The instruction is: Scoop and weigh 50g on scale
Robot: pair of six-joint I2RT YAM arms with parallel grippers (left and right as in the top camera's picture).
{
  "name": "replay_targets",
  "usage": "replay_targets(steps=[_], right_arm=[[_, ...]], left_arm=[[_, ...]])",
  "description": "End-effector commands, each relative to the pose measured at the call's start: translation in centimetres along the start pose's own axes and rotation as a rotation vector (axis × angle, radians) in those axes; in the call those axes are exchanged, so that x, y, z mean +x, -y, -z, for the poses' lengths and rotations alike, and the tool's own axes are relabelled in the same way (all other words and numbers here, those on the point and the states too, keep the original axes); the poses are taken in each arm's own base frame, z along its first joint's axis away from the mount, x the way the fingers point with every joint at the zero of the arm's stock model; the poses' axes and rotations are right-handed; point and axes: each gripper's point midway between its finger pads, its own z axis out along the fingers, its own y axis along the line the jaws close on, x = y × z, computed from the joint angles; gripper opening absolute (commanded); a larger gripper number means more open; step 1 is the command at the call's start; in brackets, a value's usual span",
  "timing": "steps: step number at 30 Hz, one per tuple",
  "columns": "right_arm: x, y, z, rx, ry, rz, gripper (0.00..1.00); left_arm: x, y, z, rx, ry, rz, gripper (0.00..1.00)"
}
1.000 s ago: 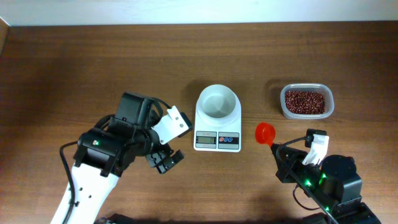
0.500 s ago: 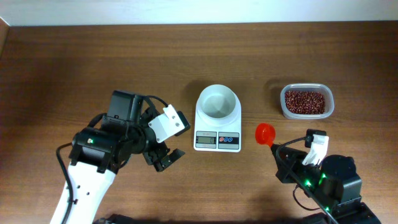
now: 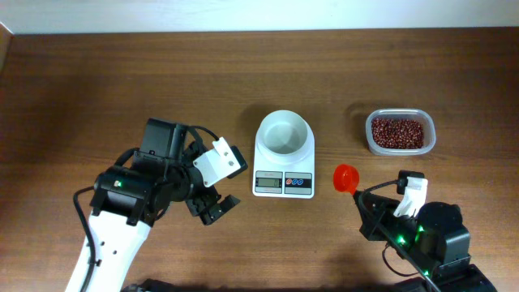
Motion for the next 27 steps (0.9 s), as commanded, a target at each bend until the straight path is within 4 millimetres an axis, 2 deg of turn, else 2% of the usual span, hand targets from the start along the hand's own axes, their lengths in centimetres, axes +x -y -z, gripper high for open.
replay_targets(steps=[1, 27], right_arm=[[-0.62, -0.42, 0.46, -0.01, 0.021, 0.009, 0.04], [0.29, 0.16, 0.46, 0.013, -0.017, -0.001, 0.04]], left_arm=[[0.37, -0.02, -0.16, 0.003, -0.008, -0.01, 0.99], [0.37, -0.03, -0.15, 0.003, -0.008, -0.009, 0.99]])
